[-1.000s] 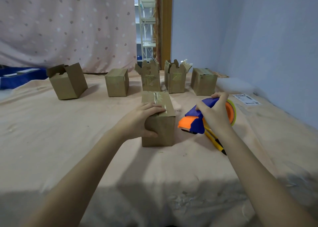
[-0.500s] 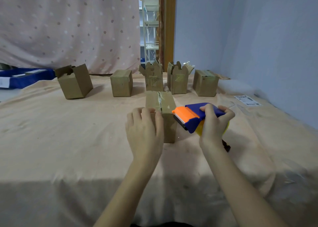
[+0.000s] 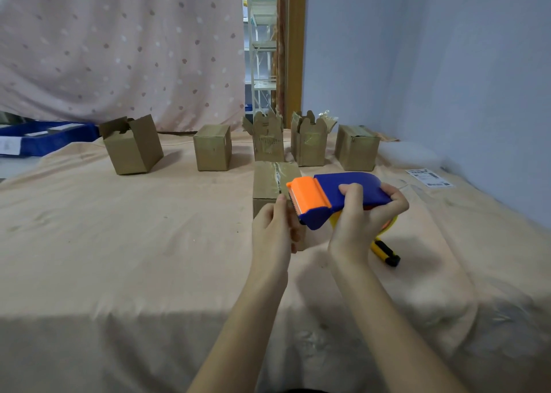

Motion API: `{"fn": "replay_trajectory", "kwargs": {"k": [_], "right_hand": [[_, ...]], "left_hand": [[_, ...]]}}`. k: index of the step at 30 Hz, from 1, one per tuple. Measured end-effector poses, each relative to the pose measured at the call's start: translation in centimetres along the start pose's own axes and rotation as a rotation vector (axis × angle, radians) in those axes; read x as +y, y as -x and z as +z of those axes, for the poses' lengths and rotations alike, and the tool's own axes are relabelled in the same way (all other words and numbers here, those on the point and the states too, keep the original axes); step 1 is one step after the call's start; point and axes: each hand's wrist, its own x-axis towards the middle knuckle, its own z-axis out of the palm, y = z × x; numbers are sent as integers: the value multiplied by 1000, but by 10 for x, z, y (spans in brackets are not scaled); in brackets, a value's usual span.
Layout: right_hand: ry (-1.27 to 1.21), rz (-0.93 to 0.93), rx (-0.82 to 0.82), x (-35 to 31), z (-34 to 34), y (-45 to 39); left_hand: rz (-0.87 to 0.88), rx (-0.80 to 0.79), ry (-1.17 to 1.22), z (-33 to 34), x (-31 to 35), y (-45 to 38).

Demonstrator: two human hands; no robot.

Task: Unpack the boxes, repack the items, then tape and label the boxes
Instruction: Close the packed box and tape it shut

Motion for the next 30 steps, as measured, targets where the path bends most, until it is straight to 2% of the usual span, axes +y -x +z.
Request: {"fn": "replay_trajectory", "kwargs": {"k": [5,10,19,23,30], "right_hand": [[1,-27,-4,2,5,5],[45,-136,-40,2,9,4],[72,-98,-80,1,16,-13],[28,-74,-67,1,19,-12],[-42,-70,-67,5,18,-8]], "left_hand": [[148,112,-61,3,-3,-8],[372,184,-323,-3,-4,-12],[506,281,-570,-2,0,-7],[670,385,-644,-3,2,-2],[602,358,-564,-12,-4,3]]}}
